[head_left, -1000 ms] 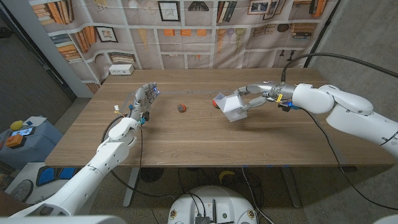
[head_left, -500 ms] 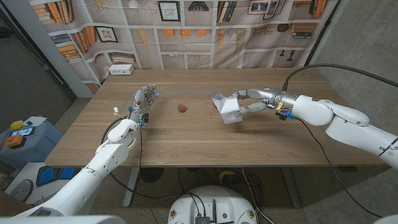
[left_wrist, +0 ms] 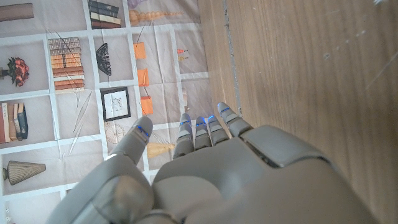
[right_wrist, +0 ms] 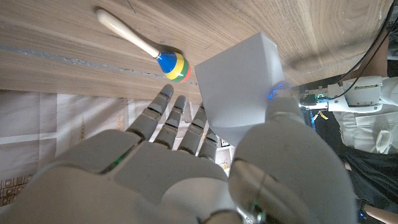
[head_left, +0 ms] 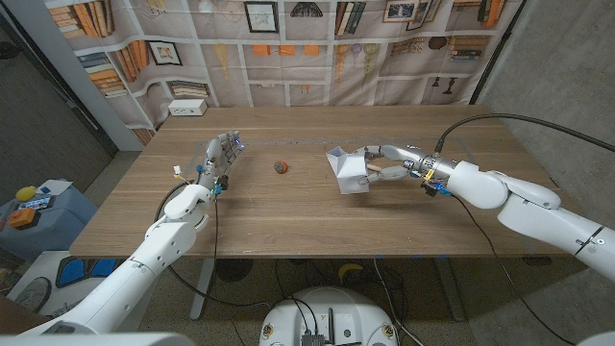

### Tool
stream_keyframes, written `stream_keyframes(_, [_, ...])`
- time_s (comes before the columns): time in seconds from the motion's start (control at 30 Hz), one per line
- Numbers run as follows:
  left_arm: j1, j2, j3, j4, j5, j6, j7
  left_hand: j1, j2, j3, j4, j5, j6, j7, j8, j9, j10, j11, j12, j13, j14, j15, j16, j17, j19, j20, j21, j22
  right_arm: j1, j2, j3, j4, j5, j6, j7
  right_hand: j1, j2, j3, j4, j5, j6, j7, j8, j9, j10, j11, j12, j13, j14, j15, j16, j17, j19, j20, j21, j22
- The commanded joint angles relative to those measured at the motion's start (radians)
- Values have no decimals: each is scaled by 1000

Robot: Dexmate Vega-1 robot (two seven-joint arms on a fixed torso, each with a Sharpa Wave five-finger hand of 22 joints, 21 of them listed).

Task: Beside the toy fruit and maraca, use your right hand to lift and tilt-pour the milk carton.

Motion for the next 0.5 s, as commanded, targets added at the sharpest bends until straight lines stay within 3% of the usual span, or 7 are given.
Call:
stream_keyframes(0.03, [13,6,-7,-16,-2,3,7,14,69,1,-8,-3,-1,0,2,2,0,-3,2,2,-2,0,6,3,0,3,4,1,-10,34,-29,52,-34,40,-65,2,3,-1,1,3,6,4,0,2,6,3,-4,5,6,-81,3,2,6,-4,3,3])
stream_keyframes(0.5, [8,10,-6,-15,-7,8,-6,14,69,0,-9,-3,0,0,3,2,0,-2,3,2,-3,2,6,3,0,4,4,1,37,86,-88,139,-86,89,-83,2,3,-2,1,2,13,4,1,2,9,4,-3,5,9,-84,4,3,5,-5,1,4])
